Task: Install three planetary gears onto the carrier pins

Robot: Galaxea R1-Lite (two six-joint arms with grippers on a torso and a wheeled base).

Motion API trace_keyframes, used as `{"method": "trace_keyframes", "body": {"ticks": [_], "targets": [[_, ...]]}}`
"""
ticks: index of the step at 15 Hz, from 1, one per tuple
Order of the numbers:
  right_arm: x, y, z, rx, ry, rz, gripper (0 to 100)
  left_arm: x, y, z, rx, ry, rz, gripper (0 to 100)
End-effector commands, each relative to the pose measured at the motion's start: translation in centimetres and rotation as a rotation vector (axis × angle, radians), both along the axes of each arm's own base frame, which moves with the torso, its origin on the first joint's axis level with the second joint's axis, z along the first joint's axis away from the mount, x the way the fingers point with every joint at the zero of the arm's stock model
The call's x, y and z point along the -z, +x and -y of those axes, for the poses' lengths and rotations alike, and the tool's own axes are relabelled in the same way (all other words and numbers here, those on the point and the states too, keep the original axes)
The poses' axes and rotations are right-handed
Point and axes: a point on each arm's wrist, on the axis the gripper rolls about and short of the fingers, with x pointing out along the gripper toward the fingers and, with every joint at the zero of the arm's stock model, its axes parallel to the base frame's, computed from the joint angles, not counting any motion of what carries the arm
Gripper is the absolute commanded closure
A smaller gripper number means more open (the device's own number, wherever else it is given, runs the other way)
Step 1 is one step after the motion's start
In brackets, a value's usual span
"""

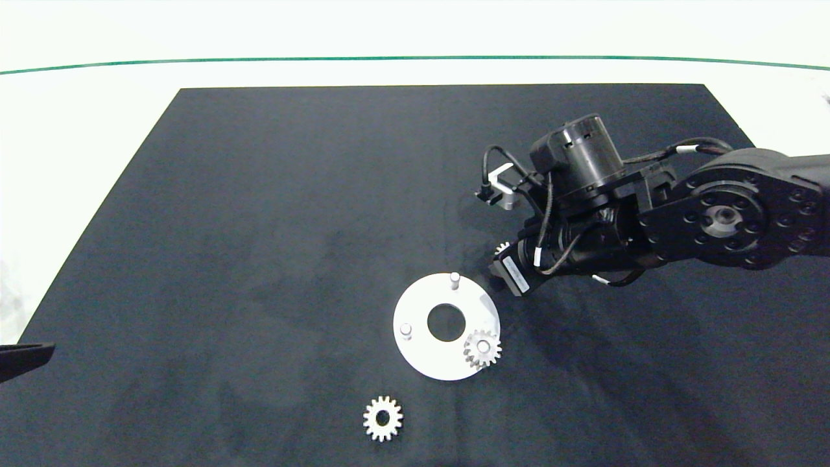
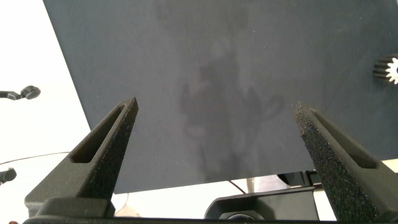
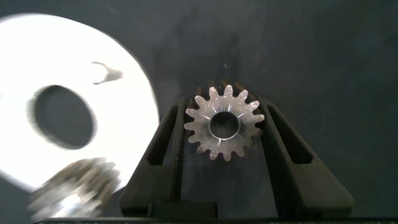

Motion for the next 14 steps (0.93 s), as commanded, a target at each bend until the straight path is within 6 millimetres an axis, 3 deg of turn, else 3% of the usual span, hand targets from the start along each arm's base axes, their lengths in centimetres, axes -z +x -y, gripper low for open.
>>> {"method": "trace_keyframes", "body": {"ticks": [1, 4, 7, 14], "targets": [[-2.7, -2.4, -0.4, -0.052, 0.045, 0.066, 75, 0.1, 0.0, 0.0, 0.0, 0.002, -0.007, 0], [-2.3, -3.1, -2.1, -0.095, 0.049, 0.053, 75, 0.1, 0.0, 0.0, 0.0, 0.002, -0.007, 0], [-0.8, -2.1, -4.5, -0.109, 0.049, 0.024, 75, 0.1, 0.0, 0.0, 0.0, 0.003, -0.009, 0], [0.7, -1.3, -5.7, -0.103, 0.044, -0.006, 75, 0.1, 0.0, 0.0, 0.0, 0.003, -0.009, 0]]}}
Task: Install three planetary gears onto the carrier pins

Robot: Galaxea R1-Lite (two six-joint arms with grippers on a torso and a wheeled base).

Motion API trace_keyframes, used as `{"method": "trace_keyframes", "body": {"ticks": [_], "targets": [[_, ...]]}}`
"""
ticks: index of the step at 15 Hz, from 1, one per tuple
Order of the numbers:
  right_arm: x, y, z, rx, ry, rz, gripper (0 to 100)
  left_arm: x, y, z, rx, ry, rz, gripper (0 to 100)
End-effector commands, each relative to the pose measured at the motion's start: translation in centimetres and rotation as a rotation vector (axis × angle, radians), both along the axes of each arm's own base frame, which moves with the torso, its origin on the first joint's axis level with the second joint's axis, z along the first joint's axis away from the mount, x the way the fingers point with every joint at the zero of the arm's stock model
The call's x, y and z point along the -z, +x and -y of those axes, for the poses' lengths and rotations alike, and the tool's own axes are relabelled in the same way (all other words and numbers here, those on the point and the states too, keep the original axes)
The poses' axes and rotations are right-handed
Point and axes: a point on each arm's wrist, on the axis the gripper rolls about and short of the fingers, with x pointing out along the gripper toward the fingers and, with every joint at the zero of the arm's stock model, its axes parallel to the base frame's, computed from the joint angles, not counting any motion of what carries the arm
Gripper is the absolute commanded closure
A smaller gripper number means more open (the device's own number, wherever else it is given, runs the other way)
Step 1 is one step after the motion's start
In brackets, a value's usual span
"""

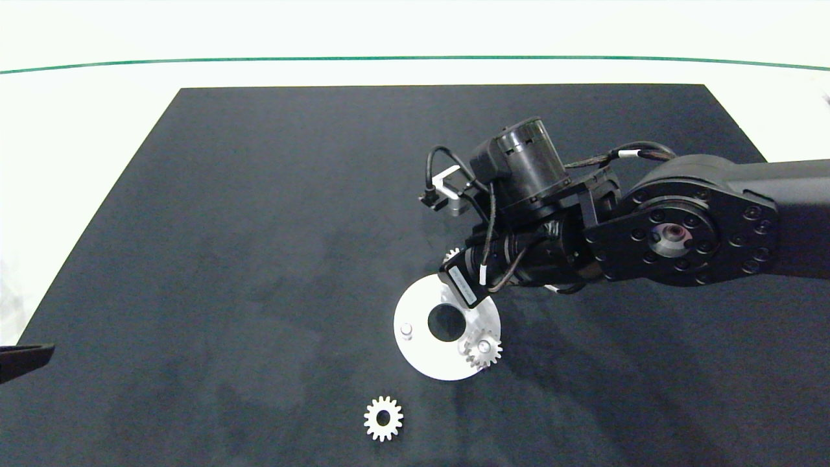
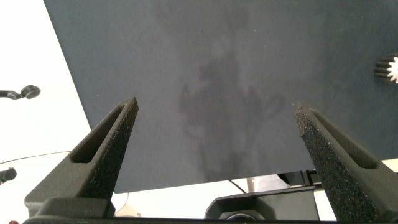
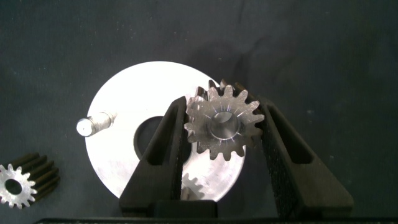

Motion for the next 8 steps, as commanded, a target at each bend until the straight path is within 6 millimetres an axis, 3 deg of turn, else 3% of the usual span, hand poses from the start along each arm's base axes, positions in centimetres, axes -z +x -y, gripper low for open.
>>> {"method": "trace_keyframes", "body": {"ticks": [1, 8], "targets": [[0.63, 0.17, -0.41, -0.004, -0.013, -0.011, 75, 0.04, 0.0, 0.0, 0.0, 0.002, -0.006, 0], [0.89, -0.01, -0.58, -0.01, -0.016, -0.02, 75, 0.04, 0.0, 0.01, 0.001, 0.002, -0.006, 0]]}}
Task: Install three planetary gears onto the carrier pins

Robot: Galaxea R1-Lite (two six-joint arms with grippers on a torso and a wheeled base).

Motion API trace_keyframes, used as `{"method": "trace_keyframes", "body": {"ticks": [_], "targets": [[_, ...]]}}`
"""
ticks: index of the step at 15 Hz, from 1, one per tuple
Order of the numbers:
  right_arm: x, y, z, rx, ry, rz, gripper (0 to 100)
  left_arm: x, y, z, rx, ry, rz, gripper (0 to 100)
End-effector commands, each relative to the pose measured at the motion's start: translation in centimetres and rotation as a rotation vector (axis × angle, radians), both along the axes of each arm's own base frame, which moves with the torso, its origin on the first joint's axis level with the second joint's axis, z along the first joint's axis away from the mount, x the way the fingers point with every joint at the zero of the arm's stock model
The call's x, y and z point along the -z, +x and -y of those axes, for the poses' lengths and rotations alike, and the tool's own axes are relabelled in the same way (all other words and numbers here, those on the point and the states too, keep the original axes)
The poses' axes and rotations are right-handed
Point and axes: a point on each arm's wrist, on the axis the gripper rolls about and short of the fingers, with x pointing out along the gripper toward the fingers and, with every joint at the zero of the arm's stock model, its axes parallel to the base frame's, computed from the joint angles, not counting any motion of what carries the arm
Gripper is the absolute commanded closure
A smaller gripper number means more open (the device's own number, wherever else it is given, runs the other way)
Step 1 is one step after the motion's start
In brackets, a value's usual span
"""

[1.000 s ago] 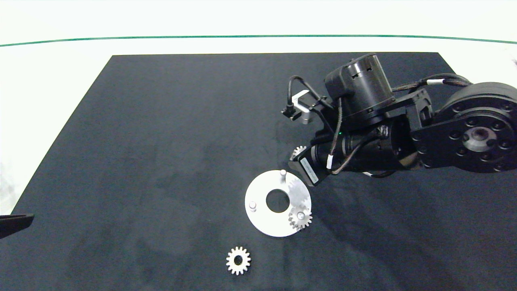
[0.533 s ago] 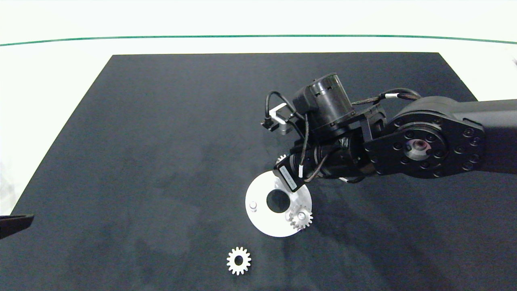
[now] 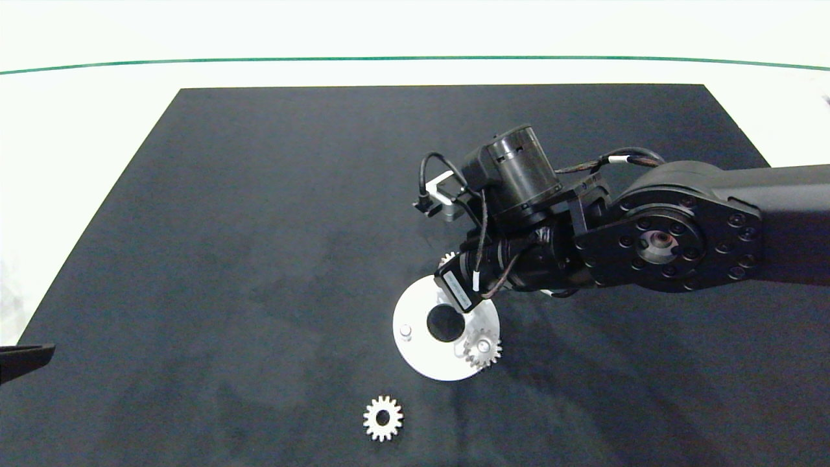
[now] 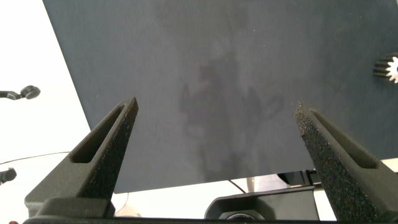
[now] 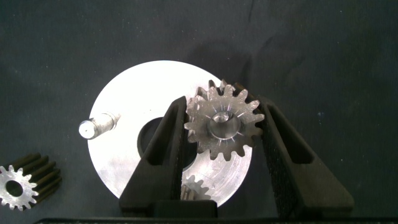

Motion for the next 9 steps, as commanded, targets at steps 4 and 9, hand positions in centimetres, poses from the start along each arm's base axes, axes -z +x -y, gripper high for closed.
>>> {"method": "trace_keyframes", "body": {"ticks": [4, 9], "targets": [[0.51, -0.04, -0.03, -0.001, -0.016, -0.014, 75, 0.08, 0.0, 0.0, 0.0, 0.002, -0.007, 0], [0.49, -0.03, 0.04, 0.0, -0.015, -0.014, 75, 0.08, 0.0, 0.0, 0.001, 0.004, -0.007, 0]]}}
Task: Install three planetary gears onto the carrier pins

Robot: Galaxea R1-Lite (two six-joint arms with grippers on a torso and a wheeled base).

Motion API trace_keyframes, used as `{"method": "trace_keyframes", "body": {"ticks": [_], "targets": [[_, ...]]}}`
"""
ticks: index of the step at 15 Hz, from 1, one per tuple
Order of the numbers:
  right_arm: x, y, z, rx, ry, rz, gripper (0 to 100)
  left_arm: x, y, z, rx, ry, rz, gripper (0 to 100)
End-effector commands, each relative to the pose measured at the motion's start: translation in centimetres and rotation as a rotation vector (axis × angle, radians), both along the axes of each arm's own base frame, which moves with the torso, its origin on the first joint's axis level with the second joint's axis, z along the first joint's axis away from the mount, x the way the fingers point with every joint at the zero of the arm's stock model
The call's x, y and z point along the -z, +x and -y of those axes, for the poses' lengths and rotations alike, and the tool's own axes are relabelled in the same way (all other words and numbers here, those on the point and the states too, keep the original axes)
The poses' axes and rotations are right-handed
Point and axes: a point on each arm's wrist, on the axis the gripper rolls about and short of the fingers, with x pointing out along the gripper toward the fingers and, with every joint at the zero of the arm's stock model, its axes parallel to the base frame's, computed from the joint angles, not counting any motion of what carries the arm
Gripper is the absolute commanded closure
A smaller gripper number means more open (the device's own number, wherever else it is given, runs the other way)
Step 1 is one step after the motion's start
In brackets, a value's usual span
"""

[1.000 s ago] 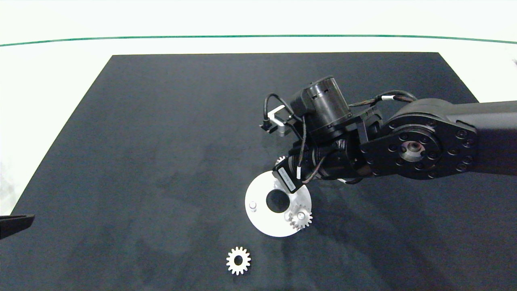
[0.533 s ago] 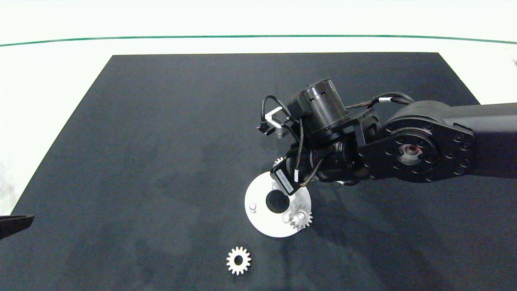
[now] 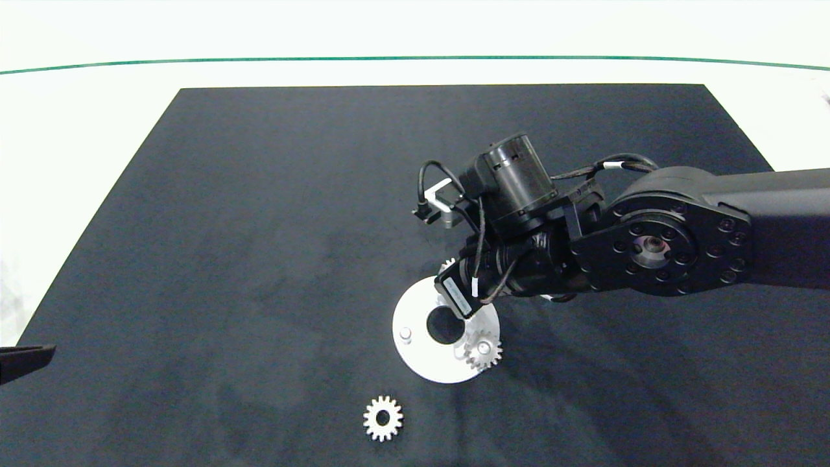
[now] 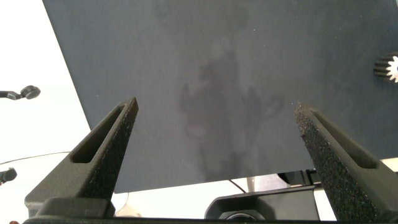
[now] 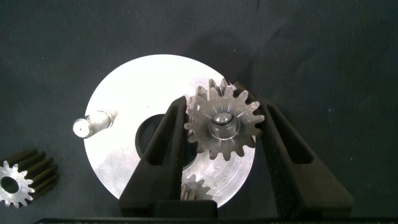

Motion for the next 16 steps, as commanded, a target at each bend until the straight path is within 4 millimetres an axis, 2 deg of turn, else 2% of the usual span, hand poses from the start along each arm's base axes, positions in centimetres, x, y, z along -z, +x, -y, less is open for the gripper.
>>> {"method": "trace_keyframes", "body": {"ticks": [1, 2, 9, 10, 12, 13, 14, 16], "targets": [[0.1, 0.0, 0.0, 0.002, -0.005, -0.001, 75, 0.0, 0.0, 0.0, -0.001, 0.002, -0.006, 0], [0.1, 0.0, 0.0, 0.003, -0.005, 0.001, 0, 0.0, 0.0, 0.0, 0.0, 0.003, -0.006, 0], [-0.3, -0.1, 0.3, 0.007, -0.003, 0.007, 0, 0.0, 0.0, 0.0, 0.001, 0.003, -0.004, 0], [-0.8, -1.0, 1.4, 0.016, -0.004, 0.009, 0, 0.0, 0.0, 0.0, 0.0, 0.003, -0.006, 0], [-2.7, -4.2, 4.9, 0.027, 0.014, 0.03, 0, 0.1, -0.5, 0.0, 0.002, 0.002, -0.003, 0], [-3.4, -6.1, 6.9, 0.031, 0.024, 0.038, 0, 0.2, -1.9, 0.0, 0.035, 0.0, 0.002, 0], [-3.8, -8.3, 9.0, 0.03, 0.035, 0.05, 0, 0.3, -2.7, 0.0, 0.064, -0.003, 0.006, 0], [-3.5, -12.6, 13.1, 0.037, 0.051, 0.08, 0, 1.1, -2.8, 0.0, 0.066, -0.023, -0.02, 0]]}}
